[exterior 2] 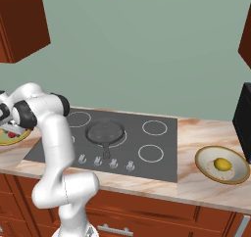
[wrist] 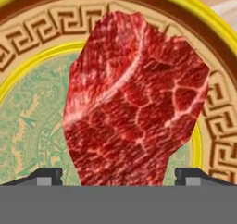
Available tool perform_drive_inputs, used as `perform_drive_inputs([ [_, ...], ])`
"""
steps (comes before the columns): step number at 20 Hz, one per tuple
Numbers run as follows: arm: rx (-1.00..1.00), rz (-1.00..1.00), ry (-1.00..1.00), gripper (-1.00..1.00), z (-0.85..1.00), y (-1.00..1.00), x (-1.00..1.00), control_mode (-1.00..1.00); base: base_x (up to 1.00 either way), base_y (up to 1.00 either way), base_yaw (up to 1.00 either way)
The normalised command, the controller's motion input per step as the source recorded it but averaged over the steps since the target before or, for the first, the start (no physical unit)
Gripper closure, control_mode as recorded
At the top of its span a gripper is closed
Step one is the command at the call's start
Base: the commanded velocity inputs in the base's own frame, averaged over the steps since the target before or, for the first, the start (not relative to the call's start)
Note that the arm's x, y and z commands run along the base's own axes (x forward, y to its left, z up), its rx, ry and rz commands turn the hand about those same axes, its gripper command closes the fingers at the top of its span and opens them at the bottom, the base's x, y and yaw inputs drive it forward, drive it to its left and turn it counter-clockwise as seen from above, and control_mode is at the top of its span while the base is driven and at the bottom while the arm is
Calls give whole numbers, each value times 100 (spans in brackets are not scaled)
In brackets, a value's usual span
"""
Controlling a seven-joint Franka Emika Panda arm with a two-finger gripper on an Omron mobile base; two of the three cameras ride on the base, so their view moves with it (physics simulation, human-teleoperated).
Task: Place the steak on the plate and place the lemon on the same plate.
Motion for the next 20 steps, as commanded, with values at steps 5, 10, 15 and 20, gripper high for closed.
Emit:
perform_drive_inputs([
  [5,0,0,0,-100,15,-8,-14,-100,0,0,0],
  [10,0,2,-3,-100,47,-24,-26,-100,0,0,0],
  [15,0,0,-1,-100,29,-43,-39,-100,0,0,0],
  [20,0,0,0,-100,17,-57,-36,-100,0,0,0],
])
